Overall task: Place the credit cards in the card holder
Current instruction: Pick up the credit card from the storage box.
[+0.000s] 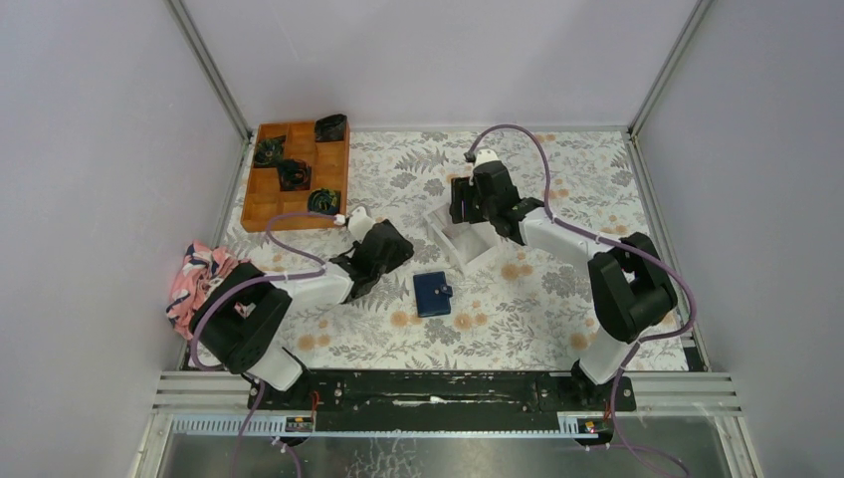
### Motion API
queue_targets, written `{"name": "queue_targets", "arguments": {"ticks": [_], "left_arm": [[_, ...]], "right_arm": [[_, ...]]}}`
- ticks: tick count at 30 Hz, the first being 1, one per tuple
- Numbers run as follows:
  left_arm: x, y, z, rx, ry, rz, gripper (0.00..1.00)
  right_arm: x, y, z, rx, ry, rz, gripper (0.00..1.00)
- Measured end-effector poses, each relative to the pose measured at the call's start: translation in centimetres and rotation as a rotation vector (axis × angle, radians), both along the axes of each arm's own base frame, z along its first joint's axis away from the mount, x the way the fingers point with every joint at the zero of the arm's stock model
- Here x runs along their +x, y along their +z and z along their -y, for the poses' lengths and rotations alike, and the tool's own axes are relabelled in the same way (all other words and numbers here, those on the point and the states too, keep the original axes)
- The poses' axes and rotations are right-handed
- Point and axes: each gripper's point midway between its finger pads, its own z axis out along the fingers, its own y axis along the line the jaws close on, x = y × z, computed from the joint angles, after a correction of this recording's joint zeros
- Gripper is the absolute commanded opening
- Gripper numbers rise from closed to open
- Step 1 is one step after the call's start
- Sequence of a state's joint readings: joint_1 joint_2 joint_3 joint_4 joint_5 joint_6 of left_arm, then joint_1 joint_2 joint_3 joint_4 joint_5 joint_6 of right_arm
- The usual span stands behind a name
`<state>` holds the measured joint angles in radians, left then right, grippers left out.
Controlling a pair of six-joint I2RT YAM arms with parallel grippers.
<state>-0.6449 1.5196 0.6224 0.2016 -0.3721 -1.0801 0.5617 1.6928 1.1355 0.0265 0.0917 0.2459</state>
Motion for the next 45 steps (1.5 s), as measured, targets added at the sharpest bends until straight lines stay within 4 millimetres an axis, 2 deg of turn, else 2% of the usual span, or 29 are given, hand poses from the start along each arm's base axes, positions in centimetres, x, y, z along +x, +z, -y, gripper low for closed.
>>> {"name": "queue_targets", "arguments": {"ticks": [5,8,14,19,27,37,45], "left_arm": [[1.0,-0.1,1.1,0.006,-0.047,-0.011,0.58],[1.2,-0.6,1.6,0.007,-0.072,-0.028,0.57],[1.7,-1.4,2.9,0.009,-0.124,-0.051,0.56],[2.6,-0.9,4.2,-0.008,-0.158,-0.046,0.56],[3.1,-1.4,5.5,-0.026,-0.194,-0.063,0.56],[3.9,-1.3,6.5,-0.042,-0.210,-0.062,0.56],[4.2,-1.2,6.3,-0.049,-0.206,-0.063,0.56]], "right_arm": [[0.8,-2.3,-0.3,0.052,0.035,-0.069,0.66],[1.0,-3.0,-0.4,0.085,0.050,-0.099,0.66],[1.5,-3.0,-1.2,0.137,0.079,-0.112,0.66],[1.7,-2.8,-1.6,0.169,0.093,-0.116,0.65],[2.0,-4.0,-1.6,0.233,0.096,-0.168,0.63],[2.2,-3.9,-2.0,0.282,0.111,-0.187,0.54],[2.3,-3.7,-2.0,0.290,0.110,-0.184,0.49]]}}
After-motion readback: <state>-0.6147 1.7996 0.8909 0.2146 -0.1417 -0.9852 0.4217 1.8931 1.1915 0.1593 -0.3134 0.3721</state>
